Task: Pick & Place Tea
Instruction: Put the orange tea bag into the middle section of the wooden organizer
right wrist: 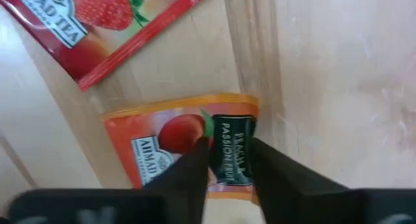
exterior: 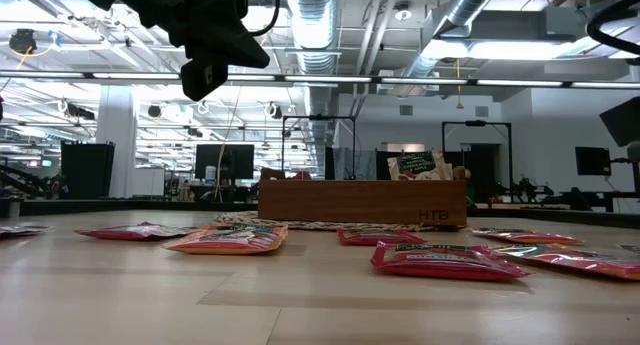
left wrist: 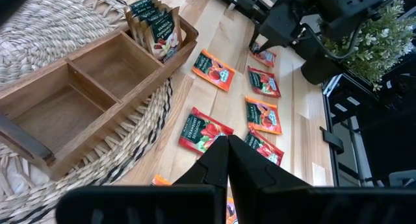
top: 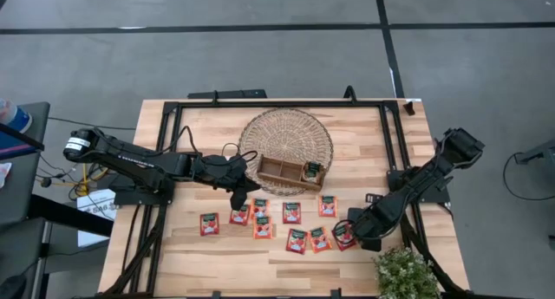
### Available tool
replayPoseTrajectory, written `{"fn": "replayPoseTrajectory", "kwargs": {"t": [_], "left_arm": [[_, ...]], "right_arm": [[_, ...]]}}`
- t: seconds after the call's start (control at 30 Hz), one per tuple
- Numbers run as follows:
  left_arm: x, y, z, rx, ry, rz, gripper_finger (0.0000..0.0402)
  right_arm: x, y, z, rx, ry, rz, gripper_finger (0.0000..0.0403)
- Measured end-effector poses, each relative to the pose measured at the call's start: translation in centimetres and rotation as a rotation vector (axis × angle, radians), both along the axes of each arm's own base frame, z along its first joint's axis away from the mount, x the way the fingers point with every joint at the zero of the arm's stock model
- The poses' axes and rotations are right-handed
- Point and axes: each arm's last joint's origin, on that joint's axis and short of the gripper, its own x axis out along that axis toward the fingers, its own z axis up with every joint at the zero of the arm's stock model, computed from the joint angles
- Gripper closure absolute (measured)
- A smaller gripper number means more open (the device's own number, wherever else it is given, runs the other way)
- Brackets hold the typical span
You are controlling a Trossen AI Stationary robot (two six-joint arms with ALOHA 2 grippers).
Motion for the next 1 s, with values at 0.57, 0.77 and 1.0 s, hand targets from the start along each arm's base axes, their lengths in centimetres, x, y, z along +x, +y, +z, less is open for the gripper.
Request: {"fn": "replayPoseTrajectory", "kwargs": {"t": [0.57, 0.77, 1.0], "left_arm": [[0.0, 0.0, 0.0, -0.001, 0.0, 0.001, 0.0402], [0.0, 0.0, 0.0, -0.005, -0.001, 0.002, 0.0402], [0.5, -0.1, 1.1, -0.022, -0.119, 0.003, 0.0402]], "right_arm": [[0.3, 0.0, 1.7, -0.091, 0.015, -0.041, 0.0402], [1.7, 0.6, 5.7, -0.216, -0.061, -0.007, 0.0402], [3.7, 0.7, 11.4, -0.393, -0.264, -0.027, 0.0403]]}}
